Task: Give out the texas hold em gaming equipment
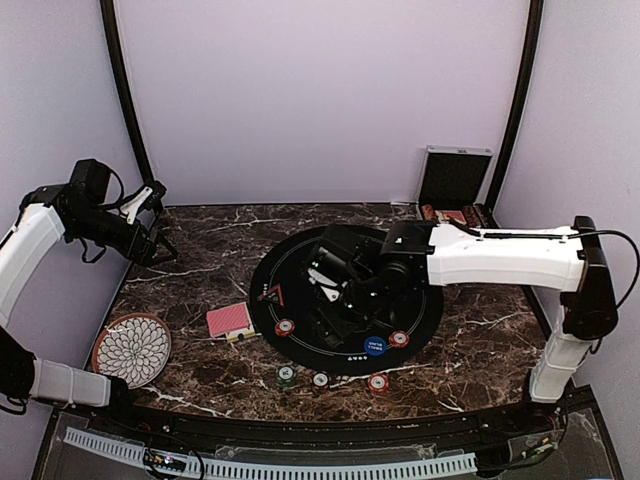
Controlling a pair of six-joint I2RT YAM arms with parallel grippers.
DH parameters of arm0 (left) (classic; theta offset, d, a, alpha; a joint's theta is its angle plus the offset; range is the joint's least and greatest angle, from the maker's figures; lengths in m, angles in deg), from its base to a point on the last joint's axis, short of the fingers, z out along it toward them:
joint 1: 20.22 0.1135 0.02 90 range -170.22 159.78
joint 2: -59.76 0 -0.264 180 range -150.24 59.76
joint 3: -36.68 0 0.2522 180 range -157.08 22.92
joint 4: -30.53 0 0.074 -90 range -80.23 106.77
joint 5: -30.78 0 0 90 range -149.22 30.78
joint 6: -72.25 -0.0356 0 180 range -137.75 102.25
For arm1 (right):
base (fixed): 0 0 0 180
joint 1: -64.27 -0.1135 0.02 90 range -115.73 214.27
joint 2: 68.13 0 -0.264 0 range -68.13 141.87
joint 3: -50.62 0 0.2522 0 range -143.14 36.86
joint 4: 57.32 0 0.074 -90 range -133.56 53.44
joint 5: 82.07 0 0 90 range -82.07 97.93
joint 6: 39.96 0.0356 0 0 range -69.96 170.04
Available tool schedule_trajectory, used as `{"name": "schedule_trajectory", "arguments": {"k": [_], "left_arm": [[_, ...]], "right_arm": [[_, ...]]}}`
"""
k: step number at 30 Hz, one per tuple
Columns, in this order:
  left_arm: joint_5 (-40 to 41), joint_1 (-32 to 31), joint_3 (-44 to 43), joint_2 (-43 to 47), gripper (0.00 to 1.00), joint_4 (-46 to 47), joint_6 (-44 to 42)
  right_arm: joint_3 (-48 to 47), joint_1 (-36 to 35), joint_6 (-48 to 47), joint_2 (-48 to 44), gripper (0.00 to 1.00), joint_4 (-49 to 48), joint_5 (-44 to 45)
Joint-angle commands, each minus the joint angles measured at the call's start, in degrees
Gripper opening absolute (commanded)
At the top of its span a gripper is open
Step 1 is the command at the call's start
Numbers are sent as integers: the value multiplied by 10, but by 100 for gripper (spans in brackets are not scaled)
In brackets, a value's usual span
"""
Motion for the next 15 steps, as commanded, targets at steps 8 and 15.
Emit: {"name": "schedule_trajectory", "arguments": {"k": [8, 15], "left_arm": [[-10, 2, -15, 18, 99, -20, -6], [-11, 2, -15, 18, 99, -18, -5]], "right_arm": [[-29, -59, -36, 85, 87, 14, -57], [-28, -67, -47, 111, 87, 14, -68]]}}
